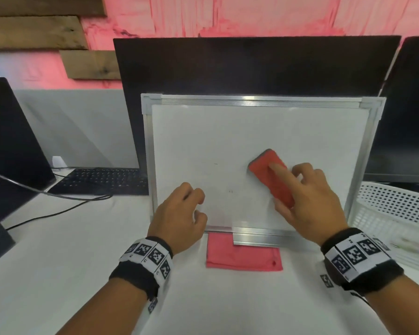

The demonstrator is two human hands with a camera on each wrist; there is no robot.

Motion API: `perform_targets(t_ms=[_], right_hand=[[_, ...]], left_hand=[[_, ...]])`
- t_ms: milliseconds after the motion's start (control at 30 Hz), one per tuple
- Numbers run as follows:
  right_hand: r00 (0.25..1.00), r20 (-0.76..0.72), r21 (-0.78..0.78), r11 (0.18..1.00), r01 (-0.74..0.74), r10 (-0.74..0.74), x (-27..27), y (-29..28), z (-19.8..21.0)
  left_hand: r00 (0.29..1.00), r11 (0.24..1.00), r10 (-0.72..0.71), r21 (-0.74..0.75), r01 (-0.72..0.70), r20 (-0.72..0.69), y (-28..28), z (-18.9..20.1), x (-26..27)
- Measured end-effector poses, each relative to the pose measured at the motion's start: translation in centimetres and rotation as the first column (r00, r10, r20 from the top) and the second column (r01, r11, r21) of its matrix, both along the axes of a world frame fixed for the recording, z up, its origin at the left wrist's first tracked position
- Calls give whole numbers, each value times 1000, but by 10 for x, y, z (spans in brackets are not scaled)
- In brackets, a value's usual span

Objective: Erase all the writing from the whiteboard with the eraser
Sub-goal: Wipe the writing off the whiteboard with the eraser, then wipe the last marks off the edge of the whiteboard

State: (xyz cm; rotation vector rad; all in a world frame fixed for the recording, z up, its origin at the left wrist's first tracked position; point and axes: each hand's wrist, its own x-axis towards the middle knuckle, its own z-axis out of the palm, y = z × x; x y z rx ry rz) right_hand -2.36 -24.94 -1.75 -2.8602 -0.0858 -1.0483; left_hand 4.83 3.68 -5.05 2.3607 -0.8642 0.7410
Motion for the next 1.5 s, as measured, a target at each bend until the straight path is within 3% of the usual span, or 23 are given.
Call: perform_targets(t_ms=[100,200,267,433,567,767,967,1200,1400,1500], right_hand=[[991,74,254,963,88,-110,-2,-11,15],[986,84,323,940,109,-143,-3,-10,20],[992,58,284,955,87,-108,-5,-9,18],[994,-106,-74,997,-14,7,-13,-19,-7],[986,-164,-138,990,2,-25,-19,-27,-10],[877,-481,-171,978,-118,22,-29,-22,-8],[762,-643,-106,975,-193,81,-32,-17,-12],[728,-678,-45,981,-186,107,-35,-15,-10],[717,-685,-7,983,-183,129,-35,-16,-11],[747,-641,37,979,-199,176,-35,-15,-13]], left_hand=[[999,1000,-29,2,29,-16,-18,0,-1],[998,998,-58,5,58,-32,-35,0,-2],[997,998,-65,10,65,-39,-43,0,-4],[996,997,-76,14,77,-49,-58,-2,-5],[994,994,-107,2,107,-39,-64,-2,-5],[987,989,-146,29,148,-72,-69,-3,-6],[941,964,-193,126,235,-279,-72,-3,-12],[878,938,-188,184,294,-441,-77,-4,-18],[858,907,-212,233,351,-468,-80,-2,-18],[864,929,-210,181,322,-457,-81,-3,-17]])
